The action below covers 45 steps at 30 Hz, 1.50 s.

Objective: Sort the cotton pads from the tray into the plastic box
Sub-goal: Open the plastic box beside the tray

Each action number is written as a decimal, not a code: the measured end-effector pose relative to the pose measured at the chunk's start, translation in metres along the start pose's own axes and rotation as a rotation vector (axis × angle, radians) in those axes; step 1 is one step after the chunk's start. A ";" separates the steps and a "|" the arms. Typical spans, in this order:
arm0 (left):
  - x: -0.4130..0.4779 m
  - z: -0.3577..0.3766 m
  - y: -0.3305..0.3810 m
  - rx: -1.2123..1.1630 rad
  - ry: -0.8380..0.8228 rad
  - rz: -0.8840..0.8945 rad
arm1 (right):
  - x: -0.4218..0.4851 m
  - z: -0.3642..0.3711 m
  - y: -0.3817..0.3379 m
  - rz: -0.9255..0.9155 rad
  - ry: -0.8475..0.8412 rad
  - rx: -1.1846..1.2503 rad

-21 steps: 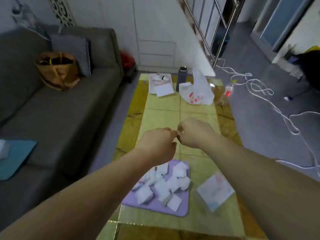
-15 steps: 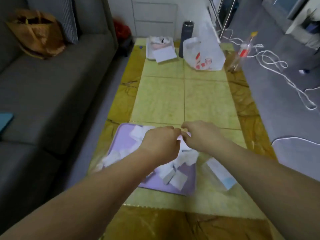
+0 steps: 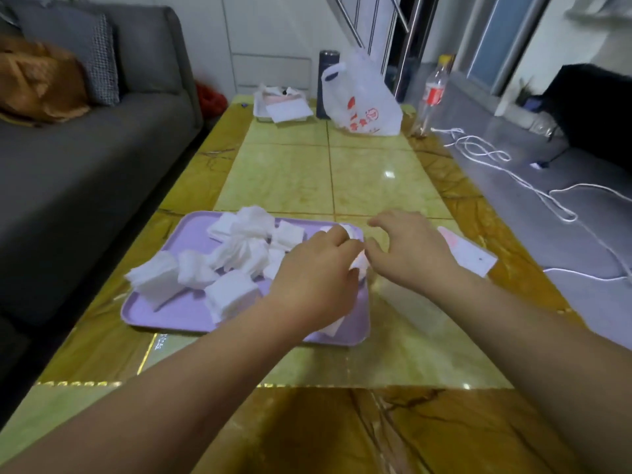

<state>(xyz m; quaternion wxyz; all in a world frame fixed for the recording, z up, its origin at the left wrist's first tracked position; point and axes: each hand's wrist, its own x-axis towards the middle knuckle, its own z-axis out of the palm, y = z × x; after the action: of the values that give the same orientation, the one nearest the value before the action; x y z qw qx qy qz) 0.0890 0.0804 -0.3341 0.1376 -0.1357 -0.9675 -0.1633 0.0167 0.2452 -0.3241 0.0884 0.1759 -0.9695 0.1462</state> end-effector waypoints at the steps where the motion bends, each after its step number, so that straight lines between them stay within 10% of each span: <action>1: -0.010 -0.006 0.007 -0.027 0.003 0.000 | -0.009 -0.004 0.006 0.053 -0.012 -0.032; 10: -0.065 -0.016 0.052 -0.043 -0.122 0.044 | -0.067 -0.009 0.002 0.401 -0.332 0.037; 17: -0.044 0.027 0.071 0.049 -0.163 0.047 | -0.083 -0.013 0.033 0.545 0.141 0.191; 45: 0.015 0.033 0.111 0.195 -0.057 -0.030 | -0.098 -0.017 0.081 0.701 0.311 0.626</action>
<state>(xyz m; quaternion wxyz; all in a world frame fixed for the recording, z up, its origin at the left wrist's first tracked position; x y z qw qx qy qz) 0.1019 0.1965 -0.3286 0.1202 -0.1119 -0.9842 -0.0664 0.0791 0.3543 -0.3505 0.1202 -0.1666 -0.8552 0.4758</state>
